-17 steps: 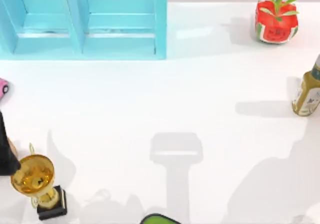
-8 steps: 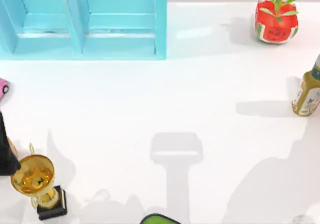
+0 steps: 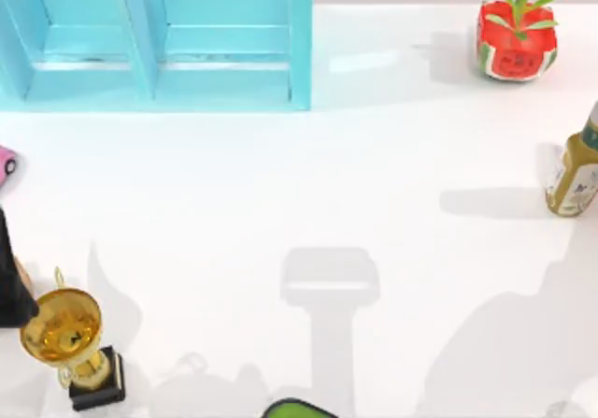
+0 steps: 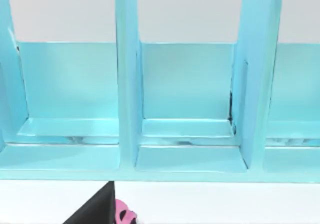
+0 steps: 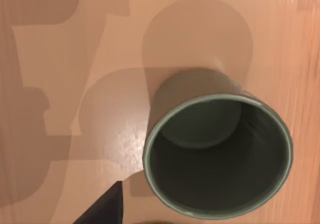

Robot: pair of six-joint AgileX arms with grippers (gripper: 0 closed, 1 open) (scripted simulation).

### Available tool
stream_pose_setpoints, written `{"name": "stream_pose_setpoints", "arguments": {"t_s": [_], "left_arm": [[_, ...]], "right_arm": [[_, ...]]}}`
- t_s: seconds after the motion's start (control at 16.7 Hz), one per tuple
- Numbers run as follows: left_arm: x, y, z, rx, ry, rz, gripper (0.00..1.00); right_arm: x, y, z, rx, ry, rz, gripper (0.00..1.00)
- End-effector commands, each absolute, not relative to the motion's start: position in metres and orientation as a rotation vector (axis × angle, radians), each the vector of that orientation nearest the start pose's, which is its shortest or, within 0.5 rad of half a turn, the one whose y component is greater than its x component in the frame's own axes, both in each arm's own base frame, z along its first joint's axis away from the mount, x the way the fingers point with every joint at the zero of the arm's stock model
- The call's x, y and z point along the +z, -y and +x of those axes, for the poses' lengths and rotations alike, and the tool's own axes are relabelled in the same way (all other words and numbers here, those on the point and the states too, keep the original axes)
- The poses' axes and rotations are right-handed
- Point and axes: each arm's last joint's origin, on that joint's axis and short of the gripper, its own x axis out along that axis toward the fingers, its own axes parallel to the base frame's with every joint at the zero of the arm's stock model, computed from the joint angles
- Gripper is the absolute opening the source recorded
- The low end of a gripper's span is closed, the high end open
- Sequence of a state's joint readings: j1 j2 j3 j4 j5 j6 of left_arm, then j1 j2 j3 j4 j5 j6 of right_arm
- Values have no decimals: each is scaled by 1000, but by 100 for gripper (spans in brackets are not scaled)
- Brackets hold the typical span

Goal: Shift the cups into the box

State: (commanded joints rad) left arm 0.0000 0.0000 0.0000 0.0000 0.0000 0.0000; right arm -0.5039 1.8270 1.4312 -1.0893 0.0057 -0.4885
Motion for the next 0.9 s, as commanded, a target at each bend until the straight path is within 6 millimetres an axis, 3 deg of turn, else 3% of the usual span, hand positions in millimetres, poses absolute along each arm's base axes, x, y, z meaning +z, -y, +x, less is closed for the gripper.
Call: {"name": "stream_pose_setpoints", "arguments": {"t_s": [0.24, 0.66, 0.9], "left_arm": [[160, 1, 106, 0, 0, 0, 100], [160, 1, 106, 0, 0, 0, 100], [160, 1, 106, 0, 0, 0, 100]], "right_arm": [[227, 169, 309, -46, -1499, -24, 100], [301, 169, 311, -47, -1497, -26, 100], [318, 167, 308, -45, -1497, -26, 100]]}}
